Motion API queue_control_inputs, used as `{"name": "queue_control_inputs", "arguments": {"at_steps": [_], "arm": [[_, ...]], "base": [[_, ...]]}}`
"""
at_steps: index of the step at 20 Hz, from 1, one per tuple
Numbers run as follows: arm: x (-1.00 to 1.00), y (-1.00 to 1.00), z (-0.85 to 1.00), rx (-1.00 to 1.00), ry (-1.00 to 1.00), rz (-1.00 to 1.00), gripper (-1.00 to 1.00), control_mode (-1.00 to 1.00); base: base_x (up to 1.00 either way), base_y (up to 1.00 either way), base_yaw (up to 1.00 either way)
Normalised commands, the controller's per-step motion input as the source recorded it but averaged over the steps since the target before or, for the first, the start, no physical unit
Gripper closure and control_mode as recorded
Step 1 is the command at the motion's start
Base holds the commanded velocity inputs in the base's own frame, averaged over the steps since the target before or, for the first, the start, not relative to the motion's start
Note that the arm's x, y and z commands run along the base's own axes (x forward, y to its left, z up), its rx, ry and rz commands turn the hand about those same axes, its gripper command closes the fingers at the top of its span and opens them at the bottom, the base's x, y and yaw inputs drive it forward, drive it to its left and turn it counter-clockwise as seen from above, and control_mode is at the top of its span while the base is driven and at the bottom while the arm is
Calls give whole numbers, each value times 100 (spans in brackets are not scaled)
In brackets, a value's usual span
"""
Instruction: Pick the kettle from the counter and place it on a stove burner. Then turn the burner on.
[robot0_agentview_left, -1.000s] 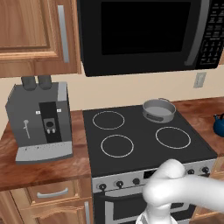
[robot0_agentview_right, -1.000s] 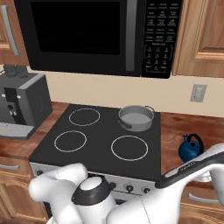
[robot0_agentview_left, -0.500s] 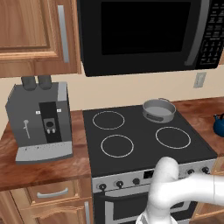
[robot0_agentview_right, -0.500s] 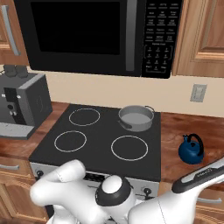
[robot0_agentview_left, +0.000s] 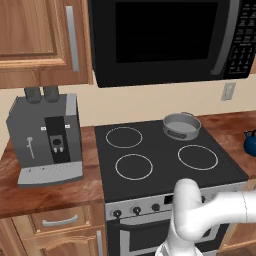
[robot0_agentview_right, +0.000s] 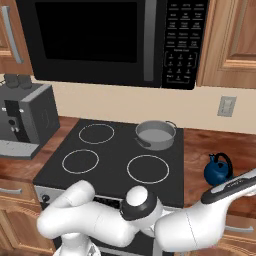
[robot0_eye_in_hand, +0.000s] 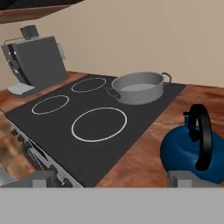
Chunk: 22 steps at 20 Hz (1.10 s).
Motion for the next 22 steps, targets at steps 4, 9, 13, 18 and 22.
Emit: {"name": "queue_control_inputs", "arguments": {"at_steps": [4,9,13,18,22], "arm": [[49,5,-1,0,0,-8,-100,-100],[47,2,-5,0,0,-7,-100,-100],[47,4,-13,0,0,-6,-100,-100],[45,14,-23,-1,0,-6,-100,-100],[41,30,-27,0,0,-7,-100,-100]], "base": [[0,0,0],[0,0,0],[0,0,0],[0,0,0],[0,0,0]]}}
